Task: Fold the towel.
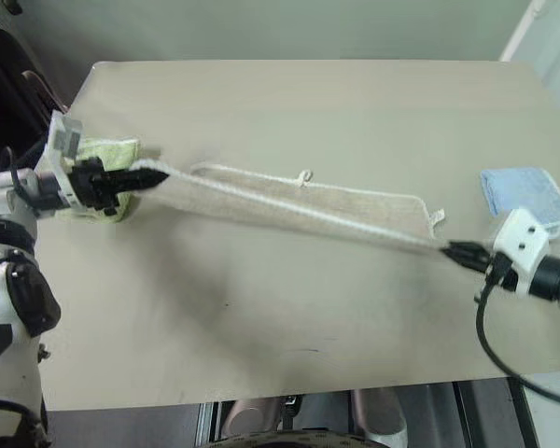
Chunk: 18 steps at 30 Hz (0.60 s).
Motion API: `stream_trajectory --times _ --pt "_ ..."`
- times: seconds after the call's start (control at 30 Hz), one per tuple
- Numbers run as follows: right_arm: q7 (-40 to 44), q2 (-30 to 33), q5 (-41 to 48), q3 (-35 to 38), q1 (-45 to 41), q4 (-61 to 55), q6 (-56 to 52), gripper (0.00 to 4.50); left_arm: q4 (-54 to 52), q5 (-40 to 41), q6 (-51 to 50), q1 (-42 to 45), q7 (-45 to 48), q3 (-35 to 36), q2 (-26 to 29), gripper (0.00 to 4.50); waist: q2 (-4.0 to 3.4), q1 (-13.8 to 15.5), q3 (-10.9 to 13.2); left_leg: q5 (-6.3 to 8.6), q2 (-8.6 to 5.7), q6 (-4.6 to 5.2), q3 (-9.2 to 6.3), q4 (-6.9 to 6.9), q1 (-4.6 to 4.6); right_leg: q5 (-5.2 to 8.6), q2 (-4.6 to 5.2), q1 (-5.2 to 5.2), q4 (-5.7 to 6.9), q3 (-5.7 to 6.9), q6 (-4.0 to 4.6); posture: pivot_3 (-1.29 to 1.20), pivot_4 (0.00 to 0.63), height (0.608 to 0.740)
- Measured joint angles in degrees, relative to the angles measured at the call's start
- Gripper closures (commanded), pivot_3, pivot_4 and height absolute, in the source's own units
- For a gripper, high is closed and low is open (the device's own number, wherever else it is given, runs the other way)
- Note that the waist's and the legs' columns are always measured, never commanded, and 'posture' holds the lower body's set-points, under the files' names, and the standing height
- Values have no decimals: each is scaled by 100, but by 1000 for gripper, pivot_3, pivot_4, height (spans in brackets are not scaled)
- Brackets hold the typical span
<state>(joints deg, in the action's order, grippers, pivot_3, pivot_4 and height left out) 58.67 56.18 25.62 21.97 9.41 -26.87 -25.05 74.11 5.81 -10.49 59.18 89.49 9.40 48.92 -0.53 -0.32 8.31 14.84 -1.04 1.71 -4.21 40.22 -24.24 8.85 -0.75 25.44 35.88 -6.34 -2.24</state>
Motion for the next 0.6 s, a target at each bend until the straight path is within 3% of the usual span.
stream_trajectory --times 0.23,0.6 --pt "506 99 6 23 942 -334 104 4483 -894 427 -37 -1383 56 -1440 336 4500 12 -3 -7 -19 2 -17 -11 -2 48 10 -8 -34 7 1 -25 0 150 740" --pt "1204 267 7 412 1814 -484 281 4483 -2946 2482 -736 -2684 110 -2778 1697 4500 55 1 -36 11 1 -62 -17 -16 17 13 -14 8 6 -3 32 0 150 740"
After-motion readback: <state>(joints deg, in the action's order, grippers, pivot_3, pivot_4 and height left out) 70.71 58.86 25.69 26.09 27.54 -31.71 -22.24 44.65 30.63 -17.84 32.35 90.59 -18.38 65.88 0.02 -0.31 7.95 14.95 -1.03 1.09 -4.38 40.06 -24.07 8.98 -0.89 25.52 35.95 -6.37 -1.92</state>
